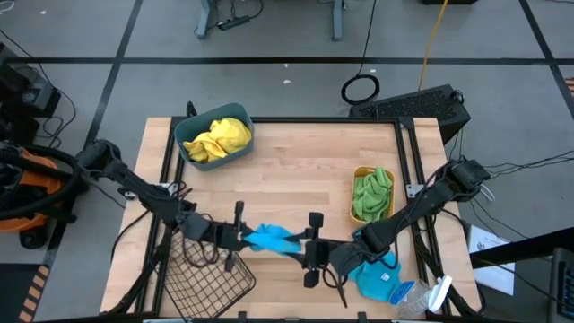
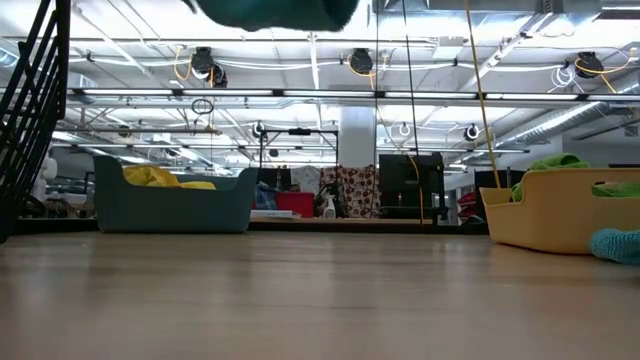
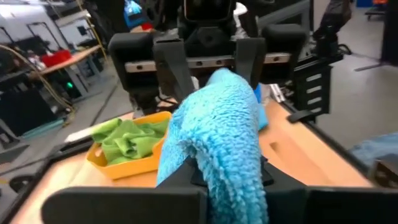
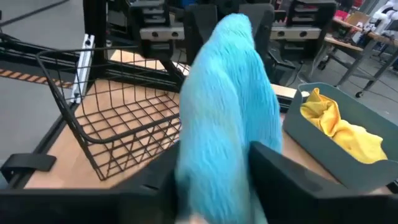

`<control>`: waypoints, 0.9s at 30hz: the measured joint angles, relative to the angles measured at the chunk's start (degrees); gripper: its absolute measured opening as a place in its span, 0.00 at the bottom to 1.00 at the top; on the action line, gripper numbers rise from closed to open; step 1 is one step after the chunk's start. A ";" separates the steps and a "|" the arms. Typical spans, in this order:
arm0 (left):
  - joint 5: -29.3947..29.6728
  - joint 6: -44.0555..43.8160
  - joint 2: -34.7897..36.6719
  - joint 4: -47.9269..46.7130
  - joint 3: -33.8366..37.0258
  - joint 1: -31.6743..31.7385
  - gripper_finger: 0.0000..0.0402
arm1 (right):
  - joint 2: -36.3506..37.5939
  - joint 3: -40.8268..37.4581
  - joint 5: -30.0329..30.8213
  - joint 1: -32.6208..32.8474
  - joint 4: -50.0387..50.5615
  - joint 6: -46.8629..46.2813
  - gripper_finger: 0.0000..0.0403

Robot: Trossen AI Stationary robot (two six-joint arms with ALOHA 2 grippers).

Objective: Sort microfiber towel by color & place in baskets
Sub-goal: Put lower left blue towel into the black basket

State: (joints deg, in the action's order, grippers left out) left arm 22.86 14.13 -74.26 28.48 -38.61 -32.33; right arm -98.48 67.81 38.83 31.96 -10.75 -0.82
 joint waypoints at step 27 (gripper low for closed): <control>-18.12 -59.95 24.51 -63.93 0.00 -21.29 0.06 | -0.04 -0.04 0.04 2.65 0.29 -0.11 0.65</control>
State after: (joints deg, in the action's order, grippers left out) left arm 4.74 -45.82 -49.75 -35.45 -38.61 -53.62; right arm -98.52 67.77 38.87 34.61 -10.46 -0.93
